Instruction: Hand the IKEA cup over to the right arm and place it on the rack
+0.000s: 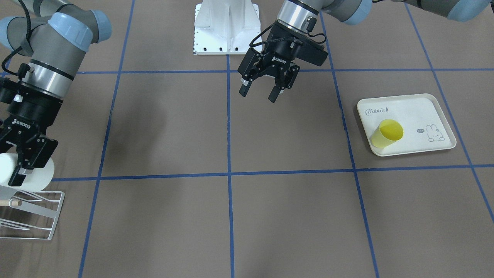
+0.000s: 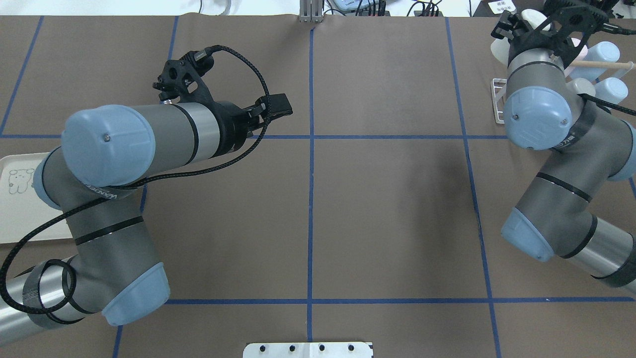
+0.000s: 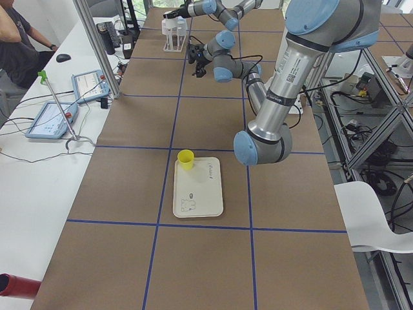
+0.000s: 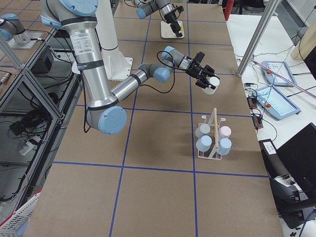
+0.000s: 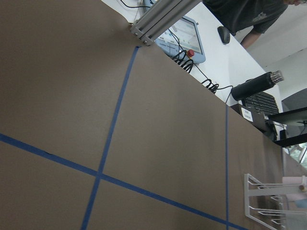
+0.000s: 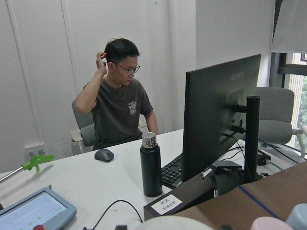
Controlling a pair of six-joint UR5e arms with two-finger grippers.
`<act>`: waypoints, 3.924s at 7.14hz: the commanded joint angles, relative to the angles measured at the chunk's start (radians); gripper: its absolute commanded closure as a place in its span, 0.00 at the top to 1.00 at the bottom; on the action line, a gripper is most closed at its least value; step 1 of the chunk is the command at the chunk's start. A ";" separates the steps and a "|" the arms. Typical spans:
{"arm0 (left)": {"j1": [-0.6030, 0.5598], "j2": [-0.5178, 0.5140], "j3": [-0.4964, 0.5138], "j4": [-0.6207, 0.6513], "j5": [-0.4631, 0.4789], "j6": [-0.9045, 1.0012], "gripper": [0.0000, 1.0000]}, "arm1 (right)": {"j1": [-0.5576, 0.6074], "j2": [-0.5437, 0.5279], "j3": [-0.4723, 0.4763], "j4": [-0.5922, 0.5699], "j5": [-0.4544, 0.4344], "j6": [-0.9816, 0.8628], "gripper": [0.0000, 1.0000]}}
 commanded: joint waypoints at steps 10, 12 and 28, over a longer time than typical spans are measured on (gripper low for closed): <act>0.005 0.001 -0.014 0.044 -0.002 0.017 1.00 | 0.156 0.134 -0.452 0.268 0.051 -0.176 0.00; 0.004 0.001 -0.014 0.044 -0.002 0.017 1.00 | 0.149 0.125 -0.452 0.286 0.057 -0.176 0.00; 0.012 0.001 -0.016 0.038 -0.003 0.016 1.00 | 0.106 0.093 -0.436 0.316 0.057 -0.214 0.99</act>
